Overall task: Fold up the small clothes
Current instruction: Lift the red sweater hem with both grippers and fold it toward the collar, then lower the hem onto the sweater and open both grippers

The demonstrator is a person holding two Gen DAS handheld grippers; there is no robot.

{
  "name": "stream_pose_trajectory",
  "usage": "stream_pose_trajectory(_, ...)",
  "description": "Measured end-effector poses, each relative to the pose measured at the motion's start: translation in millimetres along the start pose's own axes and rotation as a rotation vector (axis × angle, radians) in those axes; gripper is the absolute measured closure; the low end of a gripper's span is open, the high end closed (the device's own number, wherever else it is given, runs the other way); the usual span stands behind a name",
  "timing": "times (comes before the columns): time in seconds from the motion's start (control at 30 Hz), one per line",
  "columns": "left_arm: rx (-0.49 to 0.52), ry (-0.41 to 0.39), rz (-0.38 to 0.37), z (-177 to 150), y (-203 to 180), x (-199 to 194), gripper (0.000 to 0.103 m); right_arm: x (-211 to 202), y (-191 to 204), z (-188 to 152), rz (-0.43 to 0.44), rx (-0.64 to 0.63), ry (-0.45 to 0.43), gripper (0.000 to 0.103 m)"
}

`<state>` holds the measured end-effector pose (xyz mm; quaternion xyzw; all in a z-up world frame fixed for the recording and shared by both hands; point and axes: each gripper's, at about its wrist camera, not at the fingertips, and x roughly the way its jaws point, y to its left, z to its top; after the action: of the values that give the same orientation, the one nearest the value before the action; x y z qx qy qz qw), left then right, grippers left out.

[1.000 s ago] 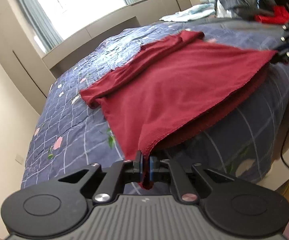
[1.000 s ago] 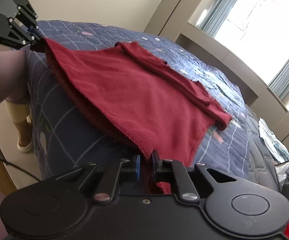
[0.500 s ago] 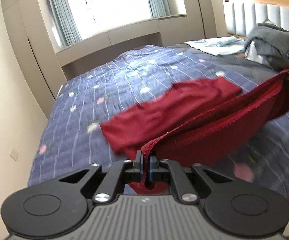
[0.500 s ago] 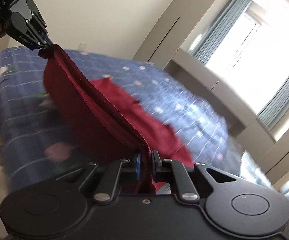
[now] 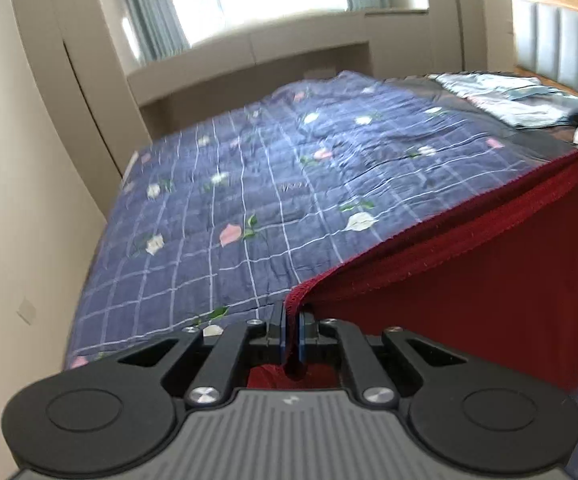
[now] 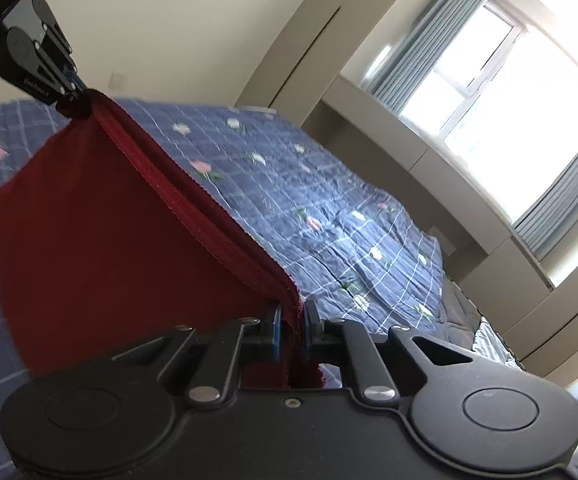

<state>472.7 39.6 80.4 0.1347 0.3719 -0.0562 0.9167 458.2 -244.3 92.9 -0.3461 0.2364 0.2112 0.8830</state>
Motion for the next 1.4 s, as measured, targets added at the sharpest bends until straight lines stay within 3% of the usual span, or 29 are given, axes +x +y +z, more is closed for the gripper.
stream_pose_trajectory(0.33,-0.109,0.162,-0.026,9.8,15.5,137.3,0.098,139.8,8.4,-10.7,0.064,0.011,0.149,0.092)
stream_pose_trajectory(0.53,-0.117,0.186,-0.051,-4.7,12.1,175.2,0.098,186.2,13.5,-28.3,0.092,0.052,0.209,0.092)
stream_pose_trajectory(0.8,-0.182,0.173,-0.091,-5.7,20.9,190.5,0.098,201.8,14.3,-40.1,0.098,0.073,0.22,0.092)
stream_pose_trajectory(0.97,-0.16,0.148,-0.1,0.1,17.0,188.7,0.098,192.2,2.3,-38.1,0.084,0.091,0.211,0.092)
stream_pose_trajectory(1.07,-0.126,0.179,-0.095,0.4,8.9,197.2,0.098,198.4,1.8,-39.3,0.085,0.09,0.245,0.088)
stream_pose_trajectory(1.17,-0.166,0.196,-0.1,-0.9,8.6,202.9,0.097,204.9,1.3,-43.0,0.079,0.114,0.258,0.083)
stream_pose_trajectory(1.23,-0.197,0.194,-0.105,-1.8,12.6,202.0,0.089,204.5,-2.9,-45.8,0.065,0.152,0.254,0.071)
stream_pose_trajectory(1.3,-0.209,0.184,-0.104,-1.6,16.0,197.1,0.056,201.1,-7.8,-50.3,0.025,0.174,0.252,0.053)
stream_pose_trajectory(1.33,-0.211,0.164,-0.094,-1.5,17.5,192.2,0.025,199.4,-10.4,-52.8,0.005,0.182,0.252,0.038)
stream_pose_trajectory(1.37,-0.218,0.146,-0.07,-1.5,18.7,188.4,0.01,197.2,-14.5,-55.5,-0.022,0.195,0.252,0.03)
stream_pose_trajectory(1.4,-0.227,0.124,-0.04,-1.7,20.7,183.4,0.01,194.7,-20.1,-59.0,-0.046,0.219,0.253,0.019)
